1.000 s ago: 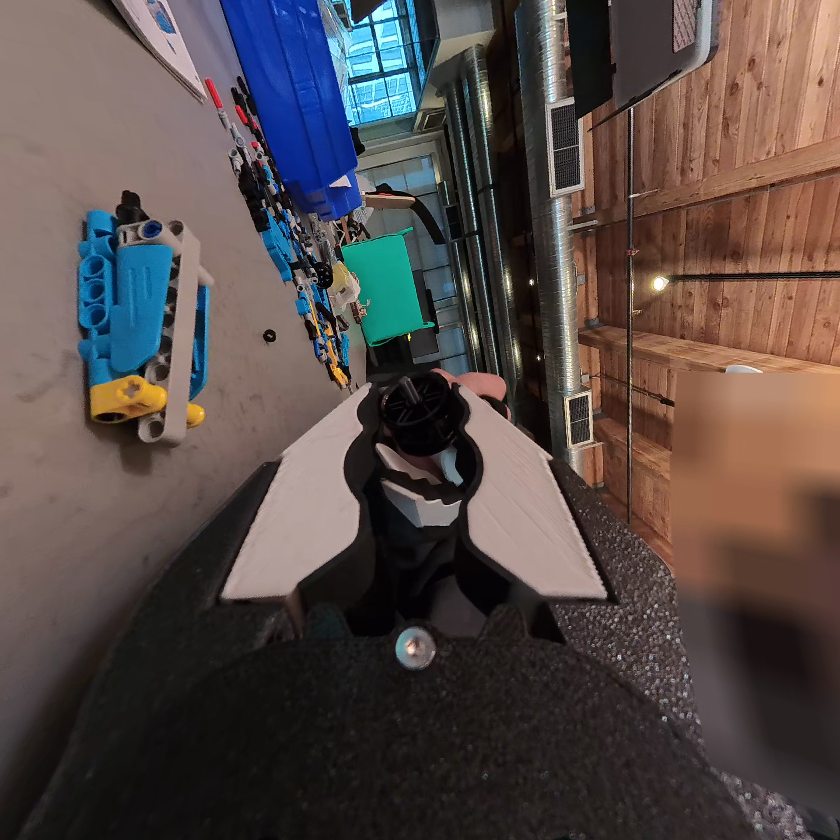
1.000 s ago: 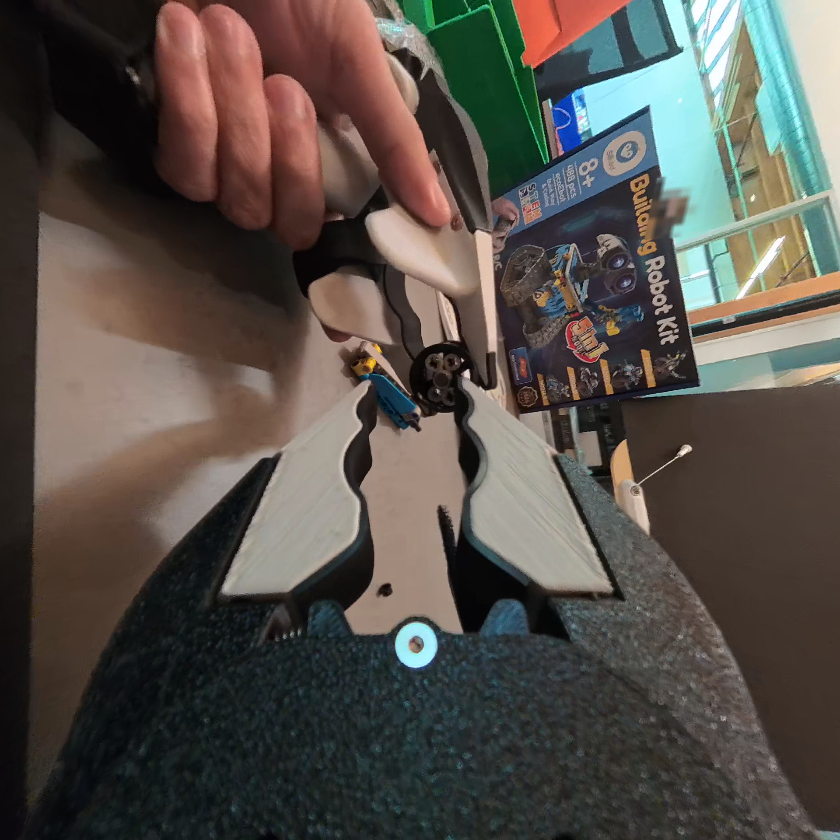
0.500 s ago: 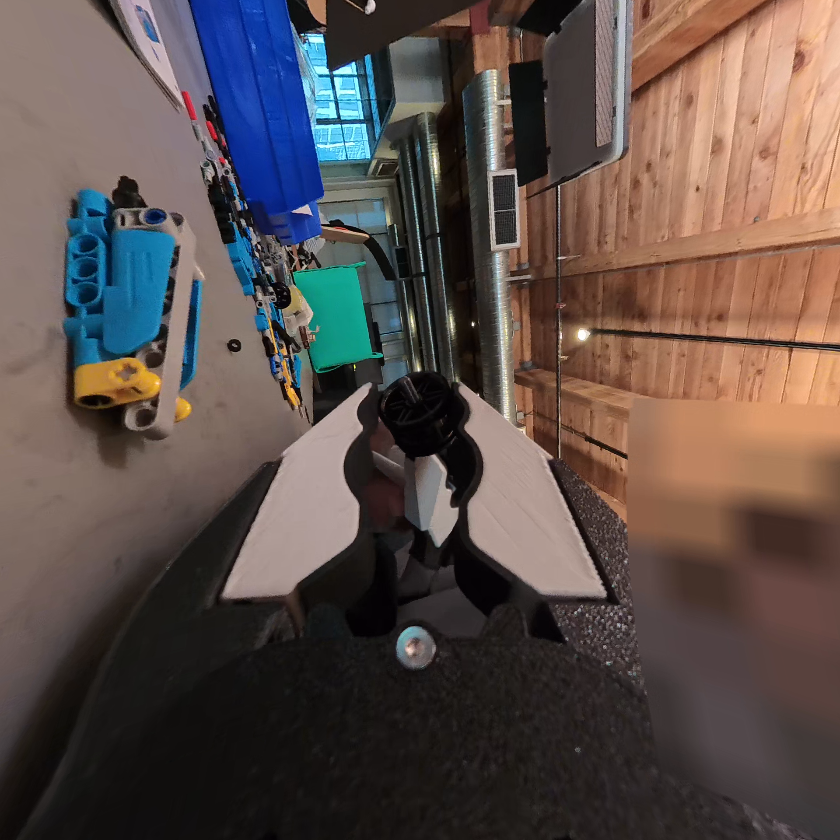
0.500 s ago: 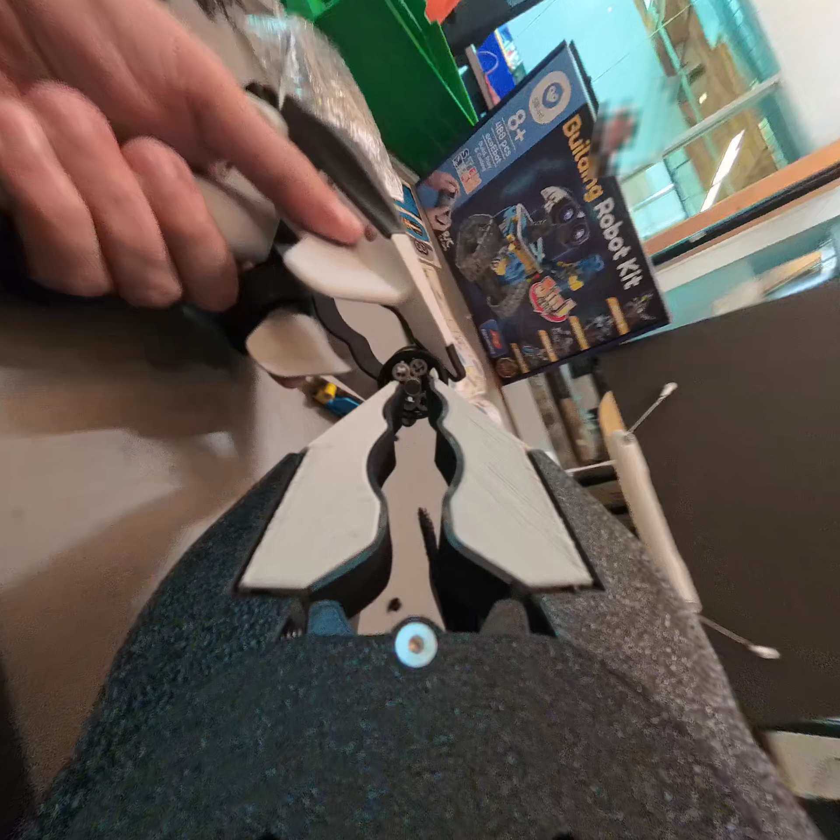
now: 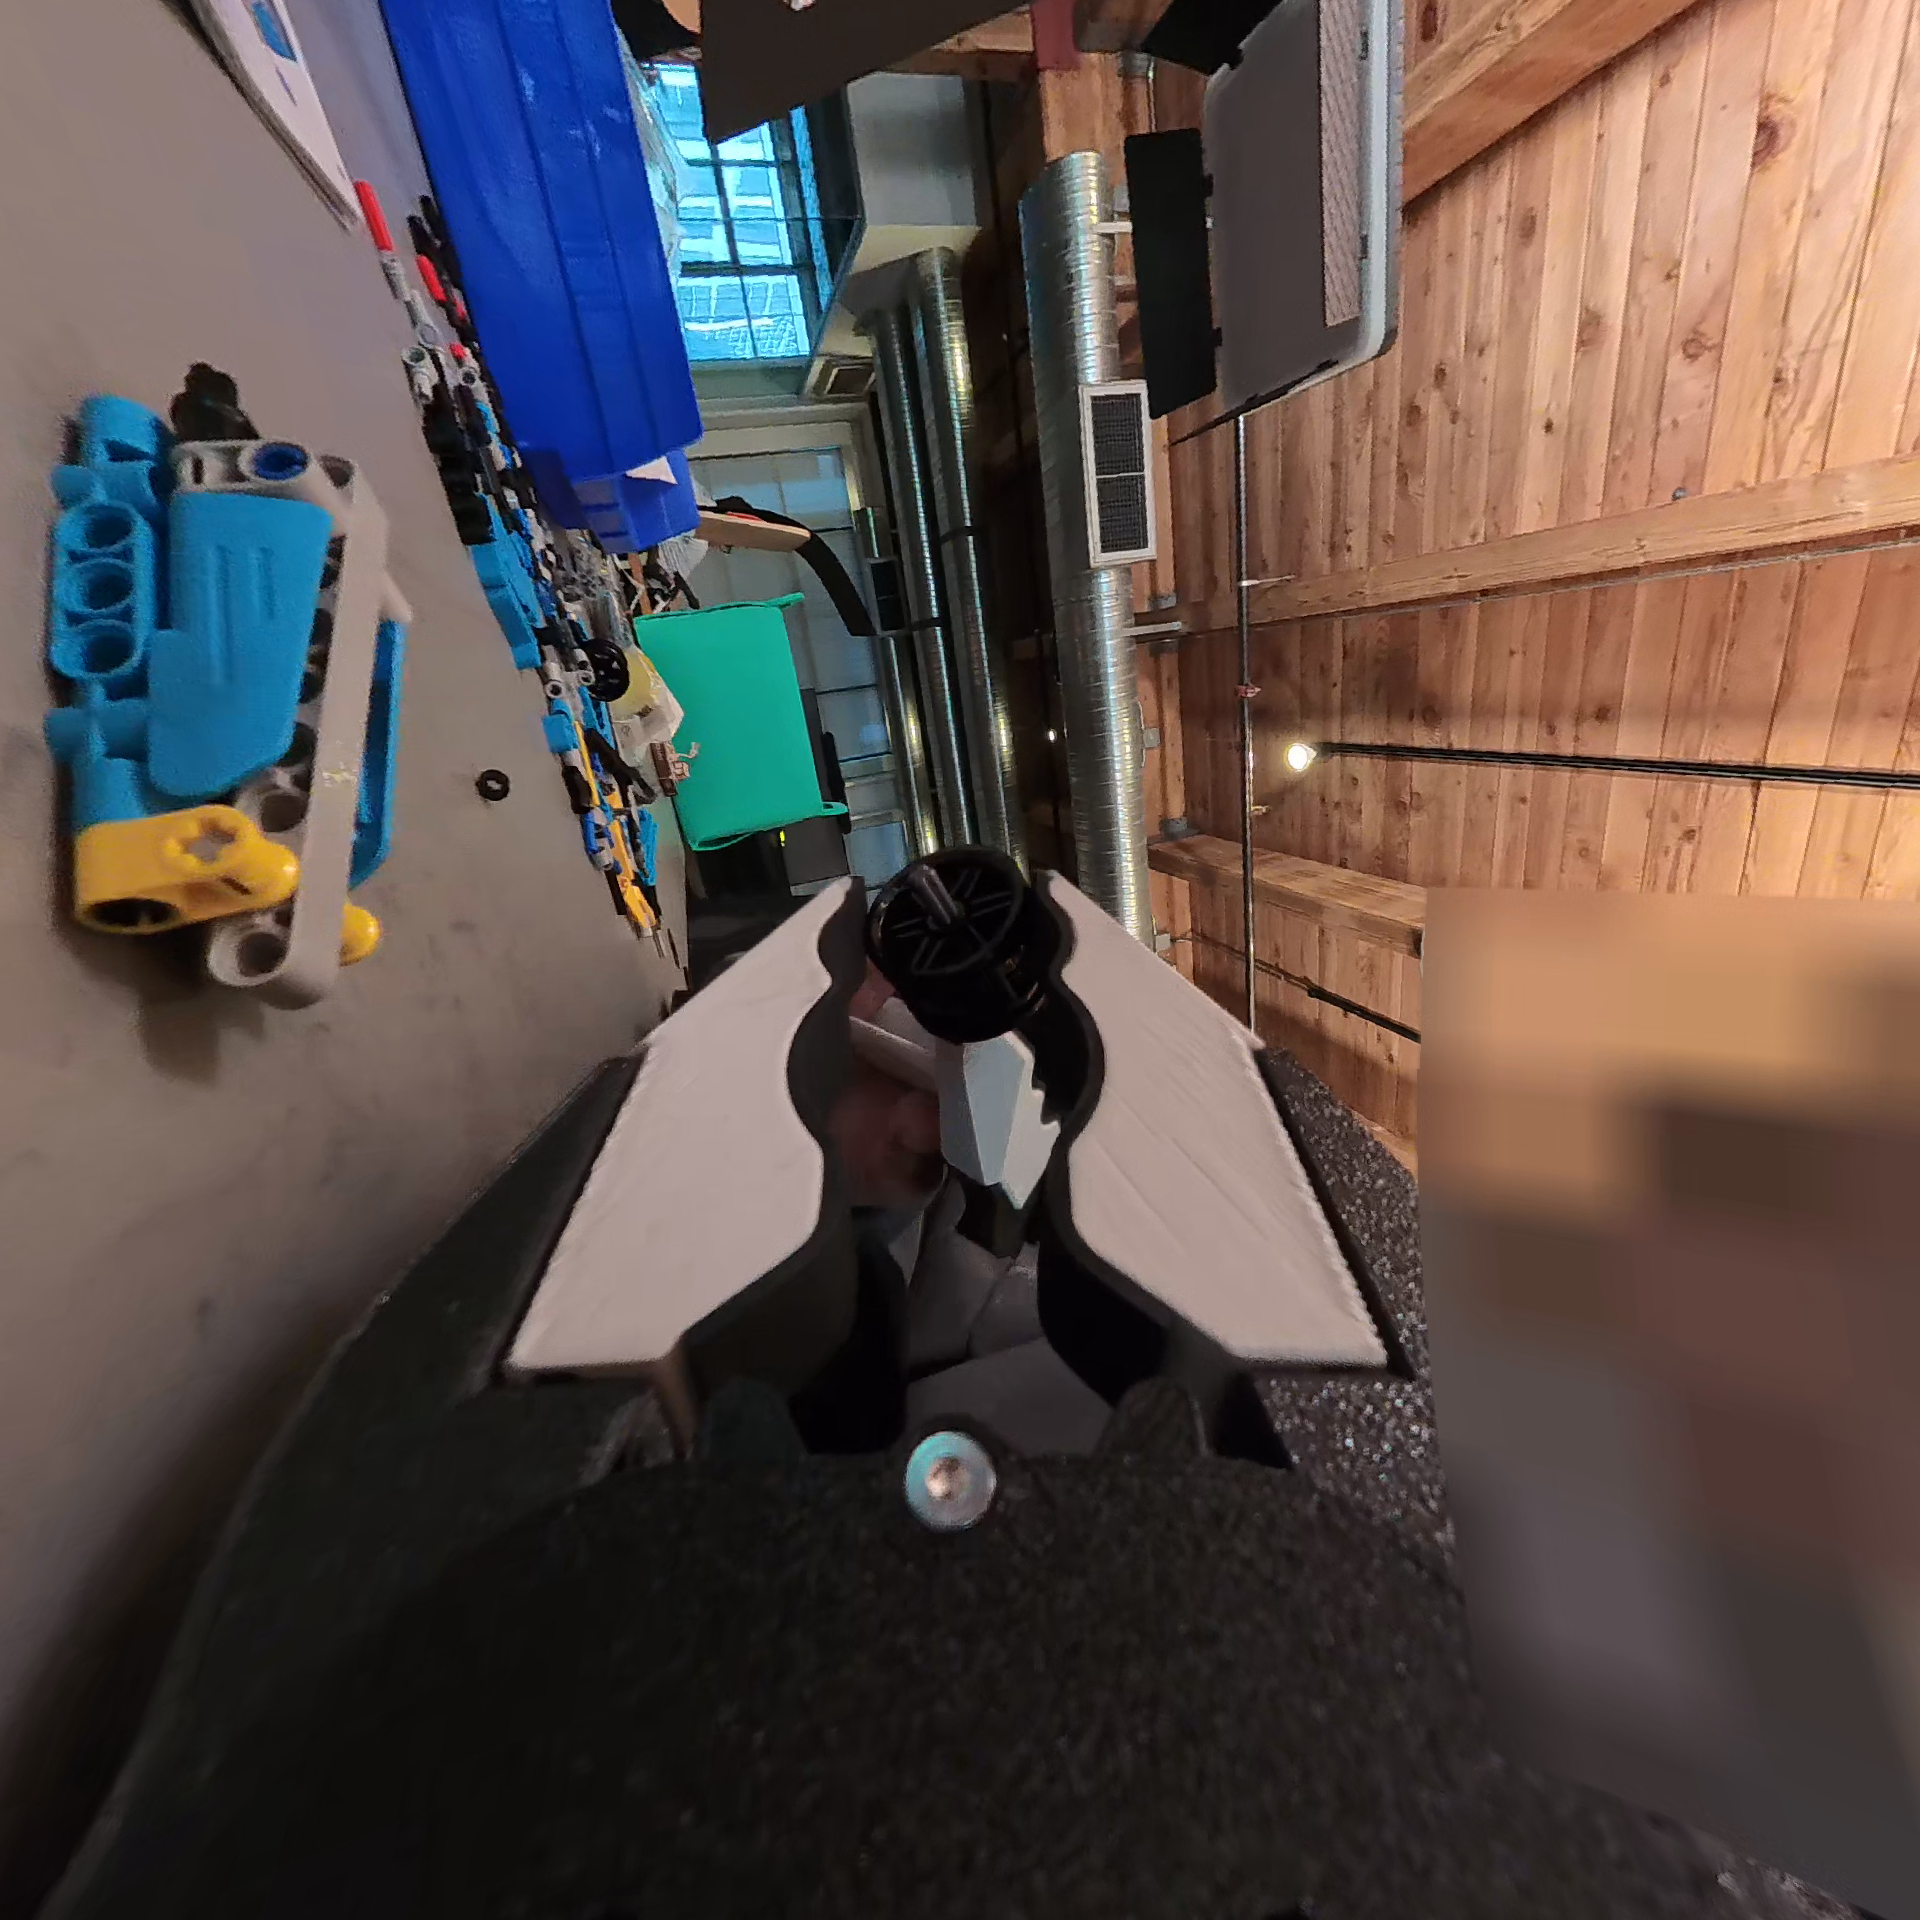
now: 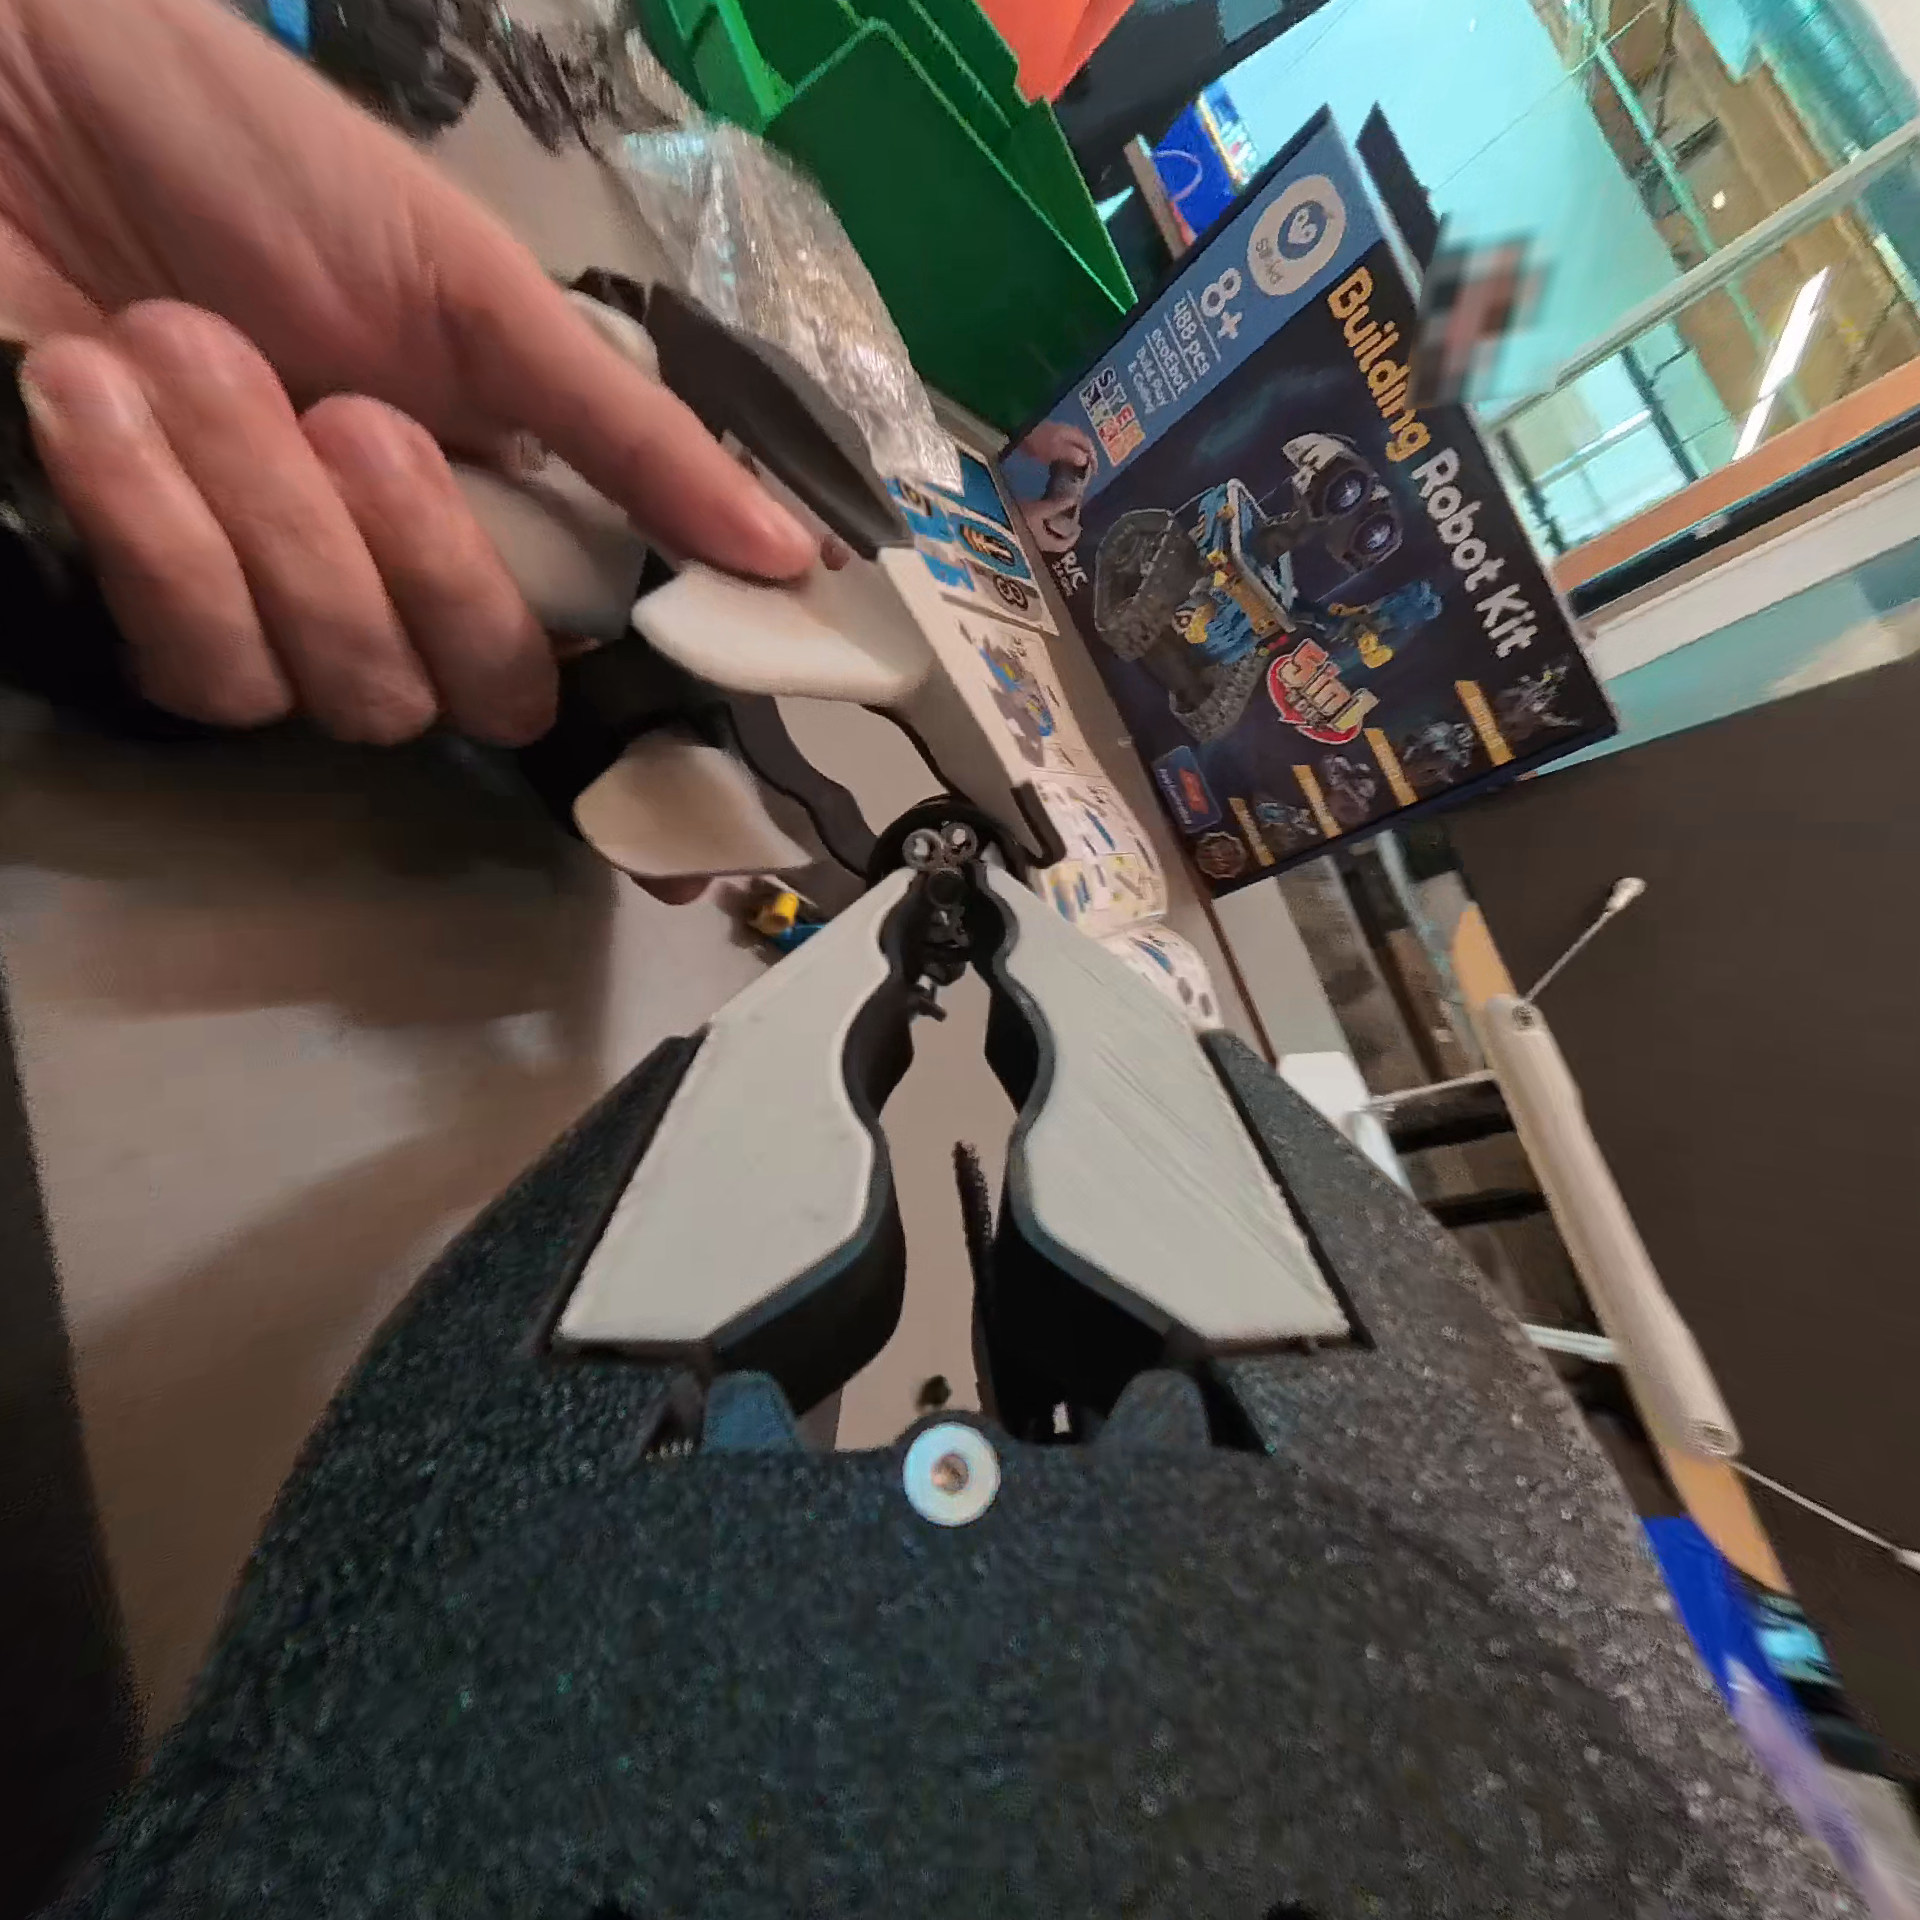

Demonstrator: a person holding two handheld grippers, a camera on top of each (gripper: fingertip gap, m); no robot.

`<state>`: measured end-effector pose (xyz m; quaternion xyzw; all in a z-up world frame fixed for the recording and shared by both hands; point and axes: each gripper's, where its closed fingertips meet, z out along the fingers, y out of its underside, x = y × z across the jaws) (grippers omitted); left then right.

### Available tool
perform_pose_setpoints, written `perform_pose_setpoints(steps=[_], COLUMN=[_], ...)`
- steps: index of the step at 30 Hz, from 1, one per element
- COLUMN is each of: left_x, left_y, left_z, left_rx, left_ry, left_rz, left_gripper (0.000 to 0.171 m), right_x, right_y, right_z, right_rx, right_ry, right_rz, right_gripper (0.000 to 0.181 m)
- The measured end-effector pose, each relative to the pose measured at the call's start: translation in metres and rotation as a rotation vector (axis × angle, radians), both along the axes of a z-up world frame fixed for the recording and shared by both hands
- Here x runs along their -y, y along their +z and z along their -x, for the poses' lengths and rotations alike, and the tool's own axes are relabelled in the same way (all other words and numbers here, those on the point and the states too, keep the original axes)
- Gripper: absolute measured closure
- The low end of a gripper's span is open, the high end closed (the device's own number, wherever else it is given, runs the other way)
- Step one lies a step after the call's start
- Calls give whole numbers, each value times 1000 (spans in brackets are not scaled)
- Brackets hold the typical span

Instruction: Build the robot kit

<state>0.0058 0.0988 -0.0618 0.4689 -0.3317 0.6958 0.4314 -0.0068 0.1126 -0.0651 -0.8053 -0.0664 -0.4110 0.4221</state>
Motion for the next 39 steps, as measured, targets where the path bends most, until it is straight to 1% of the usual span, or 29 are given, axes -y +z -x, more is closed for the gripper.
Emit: perform_pose_setpoints(steps=[3, 4, 6, 8, 10, 15, 18, 20, 24, 26, 28, 30, 33, 34, 37, 39], left_x=[-1, -1, -1, -2, -2, -5, -7, -8, -9, -8, -8, -7, -7, -6, -6, -6], left_y=[3, 4, 4, 5, 5, 7, 3, 1, -2, -3, -2, -3, -2, -2, -2, -3], left_z=[1, 1, 1, 0, -1, -4, -8, -10, -13, -13, -13, -13, -12, -12, -12, -12], left_rx=[9, 14, 15, 16, 30, 21, 22, 26, 30, 27, 38, 38, 40, 40, 31, 30], left_ry=[-6, -2, -1, 4, 19, 42, 79, 116, 164, 159, 163, 168, 164, 164, 154, 157], left_rz=[19, 21, 24, 26, 15, 36, -1, -24, -64, -65, -76, -86, -78, -80, -69, -75], left_gripper=[142, 142, 141, 141, 141, 141, 141, 142, 142, 141, 141, 141, 142, 141, 141, 142], right_x=[0, 0, 0, -1, -1, -3, -4, -5, -5, -5, -6, -6, -6, -5, -4, -5], right_y=[3, 3, 5, 4, 6, 6, 3, 1, 0, 0, 1, 1, 1, 1, 1, 0], right_z=[1, 1, 1, 1, 0, -3, -6, -8, -9, -9, -9, -9, -8, -9, -9, -9], right_rx=[-47, -93, -134, -224, -351, -474, -541, -490, -176, -77, -82, -136, -322, -358, -309, -321], right_ry=[14, 22, 36, 42, 48, 3, -27, -35, -82, -92, -89, -85, -69, -64, -79, -79], right_rz=[-43, -71, -100, -144, -212, -292, -330, -302, -144, -98, -104, -128, -195, -215, -193, -196], right_gripper=[175, 175, 175, 175, 175, 175, 174, 174, 174, 174, 175, 175, 176, 176, 176, 176])
